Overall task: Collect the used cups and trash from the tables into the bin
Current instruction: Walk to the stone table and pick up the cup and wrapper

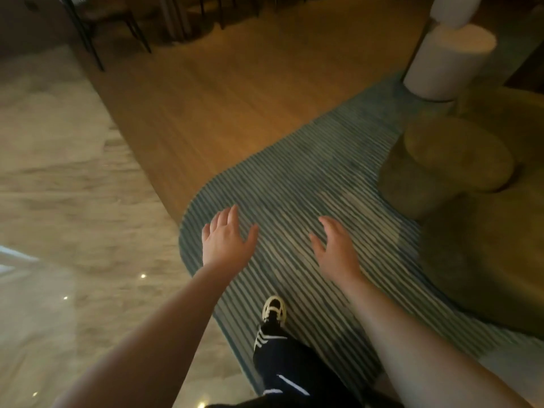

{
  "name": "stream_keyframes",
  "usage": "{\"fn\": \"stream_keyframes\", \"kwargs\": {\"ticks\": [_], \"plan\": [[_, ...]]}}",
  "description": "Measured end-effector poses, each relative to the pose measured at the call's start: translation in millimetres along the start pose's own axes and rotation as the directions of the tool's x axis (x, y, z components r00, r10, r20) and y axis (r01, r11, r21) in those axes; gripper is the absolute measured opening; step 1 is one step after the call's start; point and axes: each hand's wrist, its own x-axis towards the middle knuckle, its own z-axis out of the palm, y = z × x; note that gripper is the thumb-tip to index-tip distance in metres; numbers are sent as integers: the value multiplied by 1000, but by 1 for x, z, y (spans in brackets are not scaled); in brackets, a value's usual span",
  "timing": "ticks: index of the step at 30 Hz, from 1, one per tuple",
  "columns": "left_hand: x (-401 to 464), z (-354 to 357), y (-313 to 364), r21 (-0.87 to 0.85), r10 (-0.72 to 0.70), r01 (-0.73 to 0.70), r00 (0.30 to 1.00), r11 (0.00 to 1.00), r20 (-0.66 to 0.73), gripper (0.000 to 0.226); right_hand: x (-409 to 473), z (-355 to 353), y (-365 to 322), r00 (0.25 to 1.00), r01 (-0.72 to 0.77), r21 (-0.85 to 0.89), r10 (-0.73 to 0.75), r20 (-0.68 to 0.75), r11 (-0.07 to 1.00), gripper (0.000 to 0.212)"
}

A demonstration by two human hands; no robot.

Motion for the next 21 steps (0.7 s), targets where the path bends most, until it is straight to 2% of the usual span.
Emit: {"fn": "stream_keyframes", "kwargs": {"ticks": [8, 12, 15, 21], "plan": [[230, -36, 33, -9, 8, -8, 1000, 1000, -22, 76, 225, -30, -39, 999, -19, 11, 18, 34, 1000, 53], [327, -31, 49, -9, 34, -34, 999, 999, 24, 75, 323, -42, -32, 998, -45, -3, 45, 42, 999, 54], [410, -19, 59, -4, 49, -49, 999, 999, 1, 74, 406, -41, -21, 997, -63, -10, 64, 32, 998, 54], [632, -3, 74, -3, 92, -92, 995, 996, 25, 72, 622, -40, -22, 993, -117, -13, 117, -6, 993, 53]]}}
